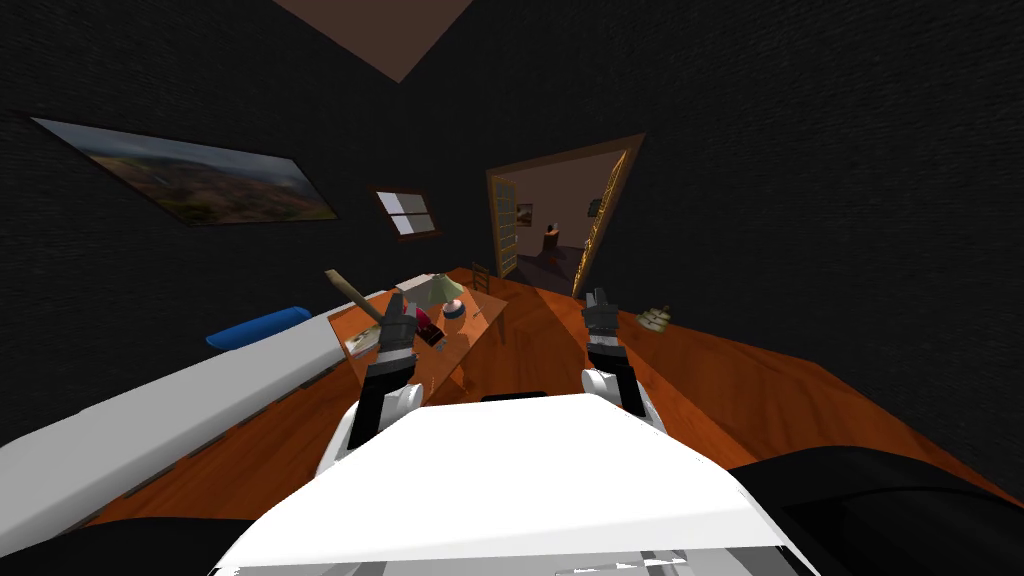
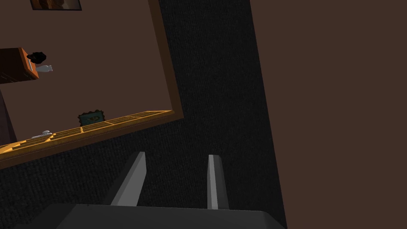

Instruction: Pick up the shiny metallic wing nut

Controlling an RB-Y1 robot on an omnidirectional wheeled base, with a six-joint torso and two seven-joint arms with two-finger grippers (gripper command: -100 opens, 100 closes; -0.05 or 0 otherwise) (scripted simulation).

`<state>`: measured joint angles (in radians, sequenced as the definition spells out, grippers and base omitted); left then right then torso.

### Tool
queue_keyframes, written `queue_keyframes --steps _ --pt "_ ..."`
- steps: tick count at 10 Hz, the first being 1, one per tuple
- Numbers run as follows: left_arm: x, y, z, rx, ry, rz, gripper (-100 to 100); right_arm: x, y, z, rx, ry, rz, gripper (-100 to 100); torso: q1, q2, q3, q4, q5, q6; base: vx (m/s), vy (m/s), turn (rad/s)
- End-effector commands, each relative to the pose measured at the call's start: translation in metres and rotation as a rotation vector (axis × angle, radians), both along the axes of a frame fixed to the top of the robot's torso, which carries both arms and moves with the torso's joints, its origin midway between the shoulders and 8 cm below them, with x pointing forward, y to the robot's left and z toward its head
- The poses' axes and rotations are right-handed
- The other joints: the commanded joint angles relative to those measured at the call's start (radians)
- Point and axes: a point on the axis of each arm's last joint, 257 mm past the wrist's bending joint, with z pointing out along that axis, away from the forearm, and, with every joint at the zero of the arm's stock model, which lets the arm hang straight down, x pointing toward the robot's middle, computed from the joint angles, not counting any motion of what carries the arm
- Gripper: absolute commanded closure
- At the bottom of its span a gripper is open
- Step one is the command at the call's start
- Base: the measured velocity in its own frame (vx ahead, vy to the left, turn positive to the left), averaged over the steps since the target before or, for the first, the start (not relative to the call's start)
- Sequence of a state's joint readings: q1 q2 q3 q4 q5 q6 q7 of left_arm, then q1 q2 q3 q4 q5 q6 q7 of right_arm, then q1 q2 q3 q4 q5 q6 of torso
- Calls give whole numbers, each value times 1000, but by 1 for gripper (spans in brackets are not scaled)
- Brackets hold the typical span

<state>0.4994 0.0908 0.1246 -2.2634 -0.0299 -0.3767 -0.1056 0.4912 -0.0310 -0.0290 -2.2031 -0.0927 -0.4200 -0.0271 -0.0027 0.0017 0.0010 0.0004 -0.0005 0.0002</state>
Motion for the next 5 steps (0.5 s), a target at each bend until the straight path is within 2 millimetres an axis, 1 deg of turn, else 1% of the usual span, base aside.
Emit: queue_keyframes --steps 1,3,4,5 --pt "2 6 -7 -6 31 13 -100 0 0 0 0 0 0 0 0 0 0 0 0 0 -16 -39 -9" --pt "13 35 -31 -27 111 57 -100 0 0 0 0 0 0 0 1 -1 0 0 0 0 -18 -38 -24" --pt "14 36 -32 -29 117 58 -100 0 0 0 0 0 0 0 0 0 0 0 0 0 -14 -32 -10" --pt "19 53 -46 -45 162 84 -100 0 0 0 0 0 0 0 1 -1 0 0 0 0 -3 -31 -33"
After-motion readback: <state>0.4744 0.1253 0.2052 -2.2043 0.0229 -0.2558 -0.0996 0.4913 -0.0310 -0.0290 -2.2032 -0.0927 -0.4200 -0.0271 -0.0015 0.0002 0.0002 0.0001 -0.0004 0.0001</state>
